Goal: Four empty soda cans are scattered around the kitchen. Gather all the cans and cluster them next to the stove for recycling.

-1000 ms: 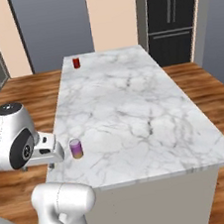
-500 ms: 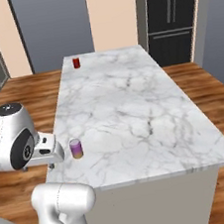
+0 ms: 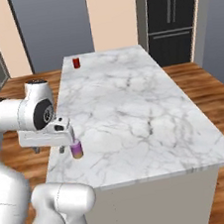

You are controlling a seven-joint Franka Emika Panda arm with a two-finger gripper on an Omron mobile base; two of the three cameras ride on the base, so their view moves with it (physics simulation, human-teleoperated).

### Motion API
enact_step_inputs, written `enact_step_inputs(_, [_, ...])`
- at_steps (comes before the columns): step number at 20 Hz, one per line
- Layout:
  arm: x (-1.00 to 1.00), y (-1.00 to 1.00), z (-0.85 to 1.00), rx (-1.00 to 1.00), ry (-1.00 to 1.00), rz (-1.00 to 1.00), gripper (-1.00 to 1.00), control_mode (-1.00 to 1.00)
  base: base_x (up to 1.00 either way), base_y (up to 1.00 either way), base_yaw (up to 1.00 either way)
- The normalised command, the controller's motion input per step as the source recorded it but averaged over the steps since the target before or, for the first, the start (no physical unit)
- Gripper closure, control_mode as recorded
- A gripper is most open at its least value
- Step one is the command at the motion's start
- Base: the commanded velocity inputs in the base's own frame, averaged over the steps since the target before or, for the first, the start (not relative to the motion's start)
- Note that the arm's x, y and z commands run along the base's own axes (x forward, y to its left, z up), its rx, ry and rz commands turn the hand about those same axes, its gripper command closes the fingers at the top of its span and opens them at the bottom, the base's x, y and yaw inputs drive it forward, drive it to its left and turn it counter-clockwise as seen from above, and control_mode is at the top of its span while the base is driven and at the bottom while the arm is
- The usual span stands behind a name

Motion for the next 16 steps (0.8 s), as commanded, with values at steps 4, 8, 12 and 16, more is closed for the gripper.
enact_step_inputs(4, [0.24, -0.26, 0.02, 0.01, 0.2, 0.0, -1.0, -1.0, 0.0, 0.0, 0.0])
enact_step_inputs(8, [0.0, -0.3, -0.03, 0.02, -0.01, 0.0, -1.0, -1.0, 0.0, 0.0, 0.0])
enact_step_inputs(12, [0.34, -0.16, 0.0, 0.0, -0.01, -0.03, -1.0, -1.0, 0.0, 0.0, 0.0])
enact_step_inputs(16, [0.19, 0.09, -0.16, -0.03, -0.01, -0.07, -1.0, -1.0, 0.0, 0.0, 0.0])
